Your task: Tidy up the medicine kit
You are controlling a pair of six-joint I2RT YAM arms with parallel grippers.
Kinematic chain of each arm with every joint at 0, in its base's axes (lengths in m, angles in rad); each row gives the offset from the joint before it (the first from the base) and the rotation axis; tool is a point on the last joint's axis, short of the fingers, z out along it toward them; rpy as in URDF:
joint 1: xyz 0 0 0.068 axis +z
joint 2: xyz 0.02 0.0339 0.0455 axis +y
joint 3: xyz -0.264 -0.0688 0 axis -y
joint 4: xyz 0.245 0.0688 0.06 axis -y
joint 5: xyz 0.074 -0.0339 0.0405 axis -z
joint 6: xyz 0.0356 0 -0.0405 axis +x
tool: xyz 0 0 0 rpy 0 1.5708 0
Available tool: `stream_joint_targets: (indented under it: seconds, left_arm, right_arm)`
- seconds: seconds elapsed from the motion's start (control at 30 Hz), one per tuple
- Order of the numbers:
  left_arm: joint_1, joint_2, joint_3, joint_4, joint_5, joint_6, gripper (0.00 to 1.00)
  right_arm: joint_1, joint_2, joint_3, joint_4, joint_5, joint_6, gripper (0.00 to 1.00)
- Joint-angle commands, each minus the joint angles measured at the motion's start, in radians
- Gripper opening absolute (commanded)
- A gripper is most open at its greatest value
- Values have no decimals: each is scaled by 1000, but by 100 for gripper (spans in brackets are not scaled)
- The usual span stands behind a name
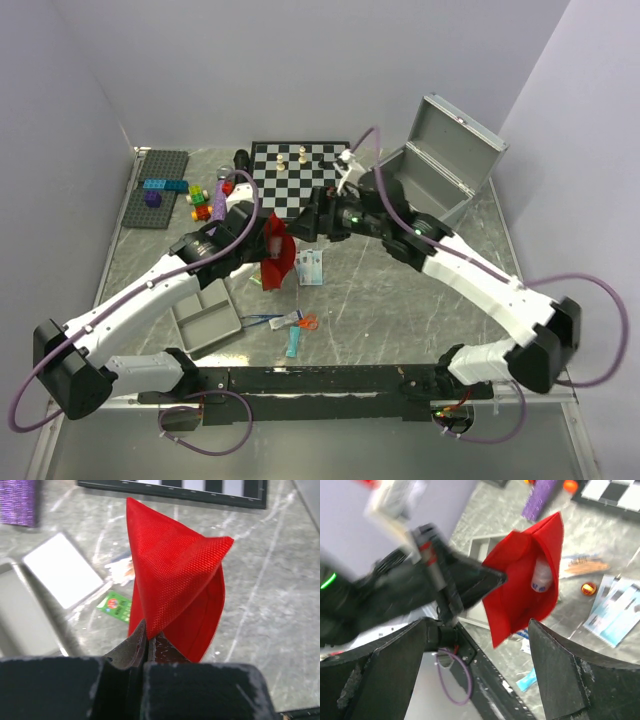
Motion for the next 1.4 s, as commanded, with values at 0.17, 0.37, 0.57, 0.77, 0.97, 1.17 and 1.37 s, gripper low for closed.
stream_joint_targets:
  seconds: [0.17, 0.37, 0.57, 0.77, 0.97, 1.17, 1.37]
  left_arm:
    - [102, -75, 96, -104, -84, 60, 1]
    - [219, -141, 119, -175, -103, 46, 1]
    - [286, -192, 118, -204, -140, 23, 1]
    - [305, -220, 103, -212, -133, 26, 1]
    - [312, -247, 78, -212, -123, 36, 1]
    - [320, -263, 67, -218, -120, 43, 1]
    - [323, -281, 47, -221, -118, 43, 1]
  right_arm:
    - [-6, -53, -291, 103, 8, -192, 81]
    - [112, 169, -202, 89, 34, -308, 76]
    - [192, 396, -12, 54, 112, -350, 80]
    - [221, 559, 131, 36, 196, -379, 88]
    - [239, 656, 212, 3, 275, -437, 88]
    - [262, 717, 261, -6, 354, -459, 88]
    - [270, 791, 315, -20, 373, -477, 86]
